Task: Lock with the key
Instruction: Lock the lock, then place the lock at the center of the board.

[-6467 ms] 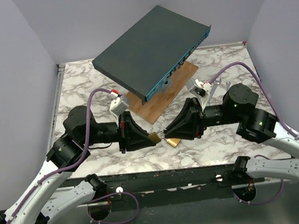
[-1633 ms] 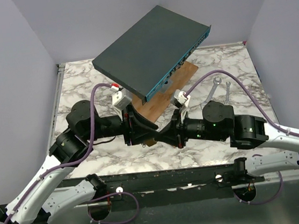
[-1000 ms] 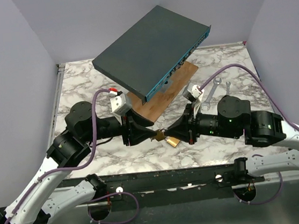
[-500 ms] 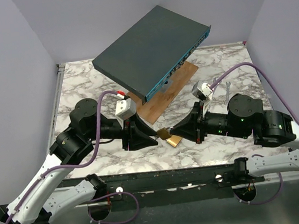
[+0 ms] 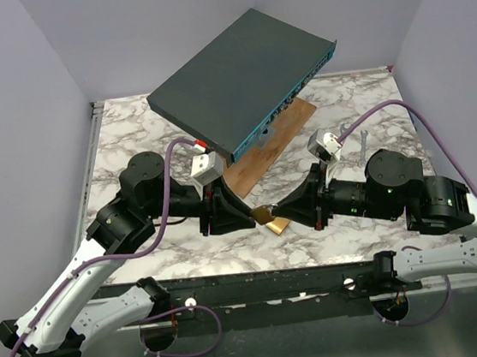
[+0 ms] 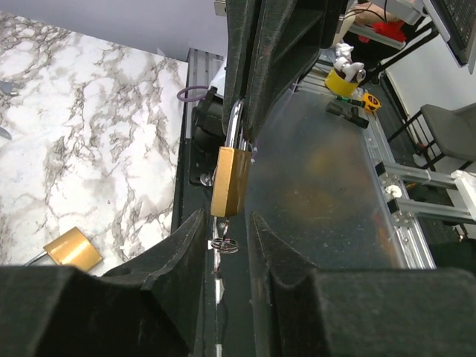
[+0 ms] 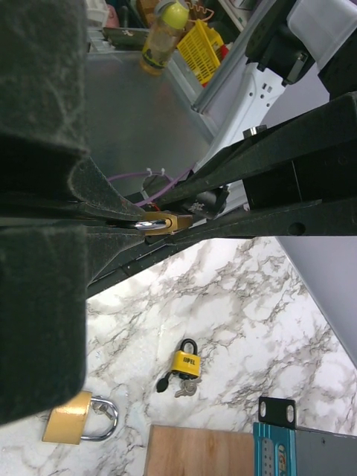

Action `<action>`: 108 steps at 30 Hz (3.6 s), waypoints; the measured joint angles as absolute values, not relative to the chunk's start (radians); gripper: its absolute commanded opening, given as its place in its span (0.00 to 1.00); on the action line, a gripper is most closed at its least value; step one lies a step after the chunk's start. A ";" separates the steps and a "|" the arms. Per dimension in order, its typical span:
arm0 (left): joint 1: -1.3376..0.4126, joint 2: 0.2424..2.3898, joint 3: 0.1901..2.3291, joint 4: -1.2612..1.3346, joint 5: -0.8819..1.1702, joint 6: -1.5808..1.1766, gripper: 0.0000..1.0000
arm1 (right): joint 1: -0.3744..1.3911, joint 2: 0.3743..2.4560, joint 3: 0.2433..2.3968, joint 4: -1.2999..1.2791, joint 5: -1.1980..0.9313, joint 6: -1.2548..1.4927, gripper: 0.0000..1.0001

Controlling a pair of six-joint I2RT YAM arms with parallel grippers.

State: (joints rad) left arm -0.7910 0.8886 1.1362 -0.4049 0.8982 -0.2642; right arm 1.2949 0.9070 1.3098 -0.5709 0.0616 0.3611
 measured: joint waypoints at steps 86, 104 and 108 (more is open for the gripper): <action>-1.050 1.544 1.014 -0.057 -0.039 -0.678 0.00 | 0.745 0.976 0.601 -0.494 0.413 0.814 0.01; -1.065 1.704 1.133 -0.051 0.066 -0.698 0.00 | 0.573 1.029 0.457 -0.344 0.301 0.916 0.36; -1.065 1.729 1.161 -0.064 0.078 -0.690 0.00 | 0.572 1.029 0.464 -0.381 0.306 0.957 0.46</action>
